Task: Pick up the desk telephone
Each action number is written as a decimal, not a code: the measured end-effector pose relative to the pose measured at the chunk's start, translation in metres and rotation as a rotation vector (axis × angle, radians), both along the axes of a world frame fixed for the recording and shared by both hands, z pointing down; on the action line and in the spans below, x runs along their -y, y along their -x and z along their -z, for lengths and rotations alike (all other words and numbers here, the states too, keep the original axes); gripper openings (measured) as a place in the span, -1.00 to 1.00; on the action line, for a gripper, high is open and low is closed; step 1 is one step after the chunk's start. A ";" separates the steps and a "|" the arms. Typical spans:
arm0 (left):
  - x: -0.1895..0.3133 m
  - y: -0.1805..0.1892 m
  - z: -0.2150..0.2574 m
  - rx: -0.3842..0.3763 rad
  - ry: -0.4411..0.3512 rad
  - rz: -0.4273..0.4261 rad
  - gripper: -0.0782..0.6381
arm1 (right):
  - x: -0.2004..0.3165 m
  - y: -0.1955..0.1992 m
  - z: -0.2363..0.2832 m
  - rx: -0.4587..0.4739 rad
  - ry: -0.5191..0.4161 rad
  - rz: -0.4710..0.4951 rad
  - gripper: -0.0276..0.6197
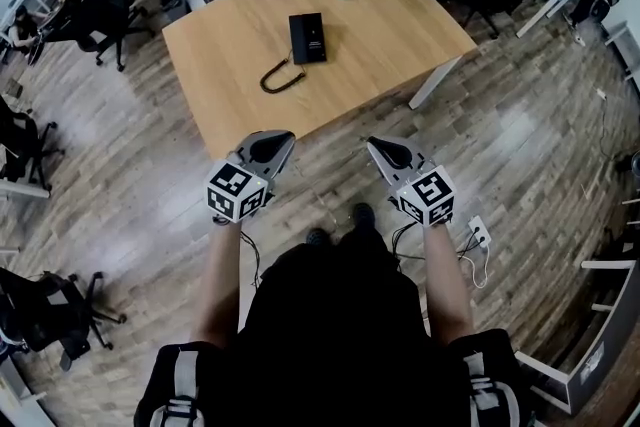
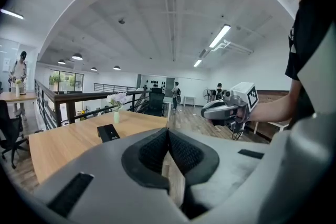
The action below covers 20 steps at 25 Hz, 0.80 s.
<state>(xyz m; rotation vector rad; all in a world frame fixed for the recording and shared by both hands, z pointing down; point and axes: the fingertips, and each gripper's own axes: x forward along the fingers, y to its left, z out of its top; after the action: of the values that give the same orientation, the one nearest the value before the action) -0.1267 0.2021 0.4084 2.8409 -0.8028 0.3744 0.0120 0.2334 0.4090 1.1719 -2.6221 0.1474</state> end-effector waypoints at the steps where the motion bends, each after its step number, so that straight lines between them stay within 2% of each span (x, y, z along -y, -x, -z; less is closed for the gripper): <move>1: 0.001 0.000 0.000 0.000 0.001 0.001 -0.72 | 0.001 0.001 -0.001 0.005 0.002 -0.001 -0.83; 6: 0.004 0.000 -0.002 -0.003 0.015 0.009 -0.72 | 0.006 0.001 0.001 0.034 0.006 0.006 -0.83; 16: 0.016 -0.020 -0.007 0.001 0.035 0.023 -0.72 | 0.027 -0.023 0.002 0.120 0.033 0.000 -0.84; 20: 0.026 -0.023 -0.011 0.011 0.043 0.051 -0.72 | 0.039 -0.026 0.005 0.177 0.020 0.030 -0.84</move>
<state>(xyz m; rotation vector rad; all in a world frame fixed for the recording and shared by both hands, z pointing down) -0.1041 0.1764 0.4193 2.7753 -0.8569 0.3954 0.0382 0.1940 0.4040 1.1617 -2.7815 0.2823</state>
